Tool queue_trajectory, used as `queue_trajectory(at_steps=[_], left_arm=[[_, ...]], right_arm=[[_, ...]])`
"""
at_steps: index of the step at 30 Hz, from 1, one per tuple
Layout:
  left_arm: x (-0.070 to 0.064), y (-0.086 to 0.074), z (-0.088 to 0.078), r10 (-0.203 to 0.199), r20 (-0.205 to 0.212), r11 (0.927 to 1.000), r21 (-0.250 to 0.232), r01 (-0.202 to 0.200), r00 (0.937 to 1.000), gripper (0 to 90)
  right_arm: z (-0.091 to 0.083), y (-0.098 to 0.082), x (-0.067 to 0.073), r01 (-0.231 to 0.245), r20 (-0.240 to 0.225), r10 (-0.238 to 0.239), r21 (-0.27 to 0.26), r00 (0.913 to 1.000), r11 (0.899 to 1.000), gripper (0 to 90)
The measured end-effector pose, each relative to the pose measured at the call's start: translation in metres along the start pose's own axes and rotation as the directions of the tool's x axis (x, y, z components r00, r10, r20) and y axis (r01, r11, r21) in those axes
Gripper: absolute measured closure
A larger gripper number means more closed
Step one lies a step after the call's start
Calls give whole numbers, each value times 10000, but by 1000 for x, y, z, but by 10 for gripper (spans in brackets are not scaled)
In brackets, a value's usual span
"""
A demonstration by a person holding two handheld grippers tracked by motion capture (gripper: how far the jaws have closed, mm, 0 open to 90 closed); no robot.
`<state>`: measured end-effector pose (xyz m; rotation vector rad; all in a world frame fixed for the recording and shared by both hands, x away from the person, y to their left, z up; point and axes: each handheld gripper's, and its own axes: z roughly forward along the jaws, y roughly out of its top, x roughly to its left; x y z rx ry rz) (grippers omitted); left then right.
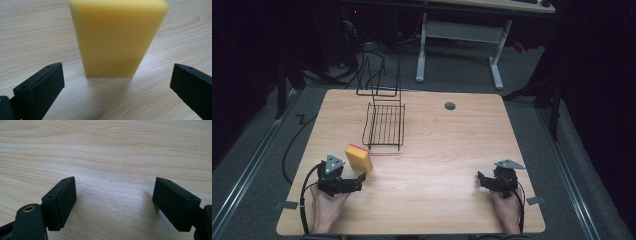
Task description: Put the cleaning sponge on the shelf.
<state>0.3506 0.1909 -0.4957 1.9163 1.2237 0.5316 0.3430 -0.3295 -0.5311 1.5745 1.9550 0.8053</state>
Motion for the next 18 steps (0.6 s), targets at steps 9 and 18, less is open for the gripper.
queue_trajectory(at_steps=[9, 18], left_arm=[[4, 9, 11, -92, -180, 9997, 228, 96, 9998, 0], [1, 14, 18, -90, -159, 9997, 243, 94, 9998, 0]], right_arm=[[0, 0, 0, 2, -2, -2, 1, 10000, 10000, 193], [0, 0, 0, 11, -2, -11, 25, 10000, 10000, 193]])
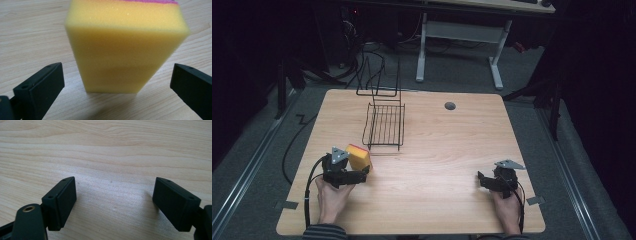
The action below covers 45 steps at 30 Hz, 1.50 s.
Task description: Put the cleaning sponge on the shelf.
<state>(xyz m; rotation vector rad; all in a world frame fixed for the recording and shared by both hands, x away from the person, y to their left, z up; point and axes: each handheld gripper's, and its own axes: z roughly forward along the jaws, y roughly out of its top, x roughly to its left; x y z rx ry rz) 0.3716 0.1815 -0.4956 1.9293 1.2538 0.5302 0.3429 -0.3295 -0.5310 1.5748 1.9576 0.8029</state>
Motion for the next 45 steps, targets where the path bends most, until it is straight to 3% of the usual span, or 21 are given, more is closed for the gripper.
queue_trajectory(at_steps=[17, 27, 45], left_arm=[[5, 3, 16, -297, -88, 9996, 4, 297, 9995, 28], [1, 3, 14, 197, -19, 9993, -303, -197, 9998, 220], [-4, 11, 1, 507, 639, 9980, -408, -481, 9967, 265]], right_arm=[[0, 0, 0, 5, -5, -5, 1, 10000, 10000, 193], [0, 0, 0, -7, 0, 7, 8, 10000, 10000, 194], [0, 0, 0, 19, -9, -19, 5, 10000, 10000, 193]])
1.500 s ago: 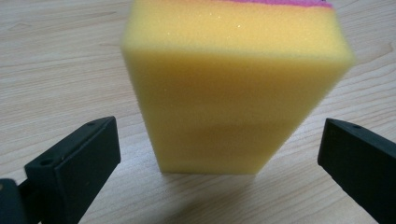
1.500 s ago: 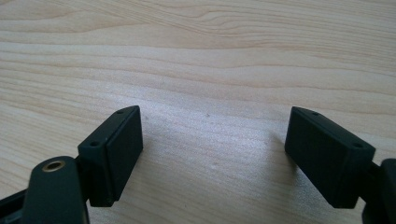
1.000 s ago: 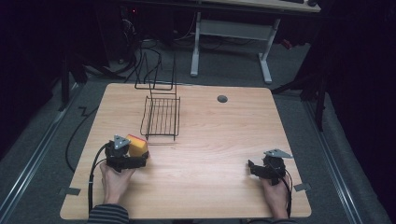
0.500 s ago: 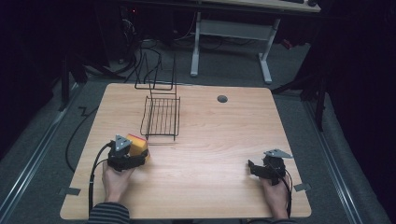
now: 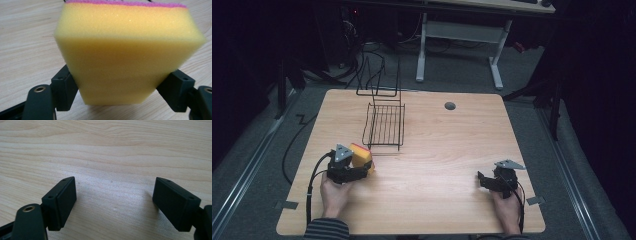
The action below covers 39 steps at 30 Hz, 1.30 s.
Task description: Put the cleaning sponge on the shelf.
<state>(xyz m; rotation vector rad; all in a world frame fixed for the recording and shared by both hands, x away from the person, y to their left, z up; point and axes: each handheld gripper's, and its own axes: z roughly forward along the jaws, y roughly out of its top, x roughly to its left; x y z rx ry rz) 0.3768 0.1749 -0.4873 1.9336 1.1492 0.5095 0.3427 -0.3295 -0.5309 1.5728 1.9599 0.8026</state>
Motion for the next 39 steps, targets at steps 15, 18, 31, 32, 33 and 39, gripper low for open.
queue_trajectory(at_steps=[15, 18, 31, 32, 33, 39], left_arm=[[-4, 21, -7, 97, 371, 9999, -31, -96, 9993, 282], [-6, 24, -4, 73, 491, 9999, 67, -76, 9988, 279], [-14, 52, -4, 506, 624, 9987, 26, -508, 9968, 276], [-14, 54, -4, 517, 638, 9987, -13, -517, 9966, 275], [-14, 55, -3, 471, 714, 9989, -60, -468, 9963, 275], [-13, 64, 3, 423, 888, 9990, 70, -431, 9951, 275]], right_arm=[[0, 0, 0, 23, -21, -23, 4, 10000, 10000, 193], [0, 0, 0, 15, -13, -15, 3, 10000, 10000, 193], [0, 0, 0, -32, -7, 32, 13, 10000, 10000, 193], [0, 0, 0, -29, -7, 29, 13, 10000, 10000, 193], [0, 0, 0, -29, -6, 29, 11, 10000, 10000, 193], [0, 0, 0, -33, -5, 33, 12, 10000, 10000, 193]])
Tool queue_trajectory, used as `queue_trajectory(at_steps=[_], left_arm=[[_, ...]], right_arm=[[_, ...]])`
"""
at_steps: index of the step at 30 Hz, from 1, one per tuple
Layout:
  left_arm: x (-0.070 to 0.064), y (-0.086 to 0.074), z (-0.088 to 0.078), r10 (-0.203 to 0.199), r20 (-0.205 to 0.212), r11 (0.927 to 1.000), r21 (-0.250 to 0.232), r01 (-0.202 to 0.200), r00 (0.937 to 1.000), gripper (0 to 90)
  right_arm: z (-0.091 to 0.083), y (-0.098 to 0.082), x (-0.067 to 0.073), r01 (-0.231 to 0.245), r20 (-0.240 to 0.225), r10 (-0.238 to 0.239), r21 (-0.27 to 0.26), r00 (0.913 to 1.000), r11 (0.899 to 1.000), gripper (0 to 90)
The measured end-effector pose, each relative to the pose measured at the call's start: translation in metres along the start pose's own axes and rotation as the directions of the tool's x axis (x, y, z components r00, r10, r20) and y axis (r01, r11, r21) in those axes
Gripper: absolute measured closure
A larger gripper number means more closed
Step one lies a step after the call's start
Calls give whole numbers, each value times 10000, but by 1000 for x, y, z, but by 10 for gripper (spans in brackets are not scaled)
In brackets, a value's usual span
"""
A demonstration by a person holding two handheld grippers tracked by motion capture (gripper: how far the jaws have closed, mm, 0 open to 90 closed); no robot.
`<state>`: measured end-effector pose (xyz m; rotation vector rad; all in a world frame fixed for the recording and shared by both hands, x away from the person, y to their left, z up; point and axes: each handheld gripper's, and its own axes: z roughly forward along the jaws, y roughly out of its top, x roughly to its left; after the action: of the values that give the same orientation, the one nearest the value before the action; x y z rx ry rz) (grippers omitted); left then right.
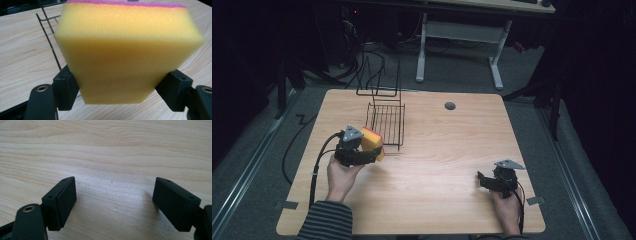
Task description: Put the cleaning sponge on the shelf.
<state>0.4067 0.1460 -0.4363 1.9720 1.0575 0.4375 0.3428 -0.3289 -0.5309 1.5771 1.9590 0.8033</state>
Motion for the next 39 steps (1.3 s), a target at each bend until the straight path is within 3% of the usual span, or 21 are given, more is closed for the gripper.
queue_trajectory(at_steps=[4, 20, 23, 34, 39], left_arm=[[3, 7, 2, -118, -55, 9999, -110, 118, 9999, 276], [9, 35, 20, 200, -679, 9998, 3, -200, 9975, 274], [13, 40, 25, 108, -785, 9999, -113, -117, 9969, 274], [21, 41, 48, -285, -1170, 9996, -31, 284, 9927, 271], [22, 44, 58, -202, -1344, 9998, 25, 208, 9907, 267]], right_arm=[[0, 0, 0, 3, -1, -3, -1, 10000, 10000, 193], [0, 0, 0, 0, -3, 0, -9, 10000, 10000, 193], [0, 0, 0, -5, -6, 5, -25, 10000, 10000, 193], [0, 0, 0, 2, -11, -2, -27, 10000, 10000, 194], [0, 0, 0, 0, -13, 0, -29, 10000, 10000, 194]])
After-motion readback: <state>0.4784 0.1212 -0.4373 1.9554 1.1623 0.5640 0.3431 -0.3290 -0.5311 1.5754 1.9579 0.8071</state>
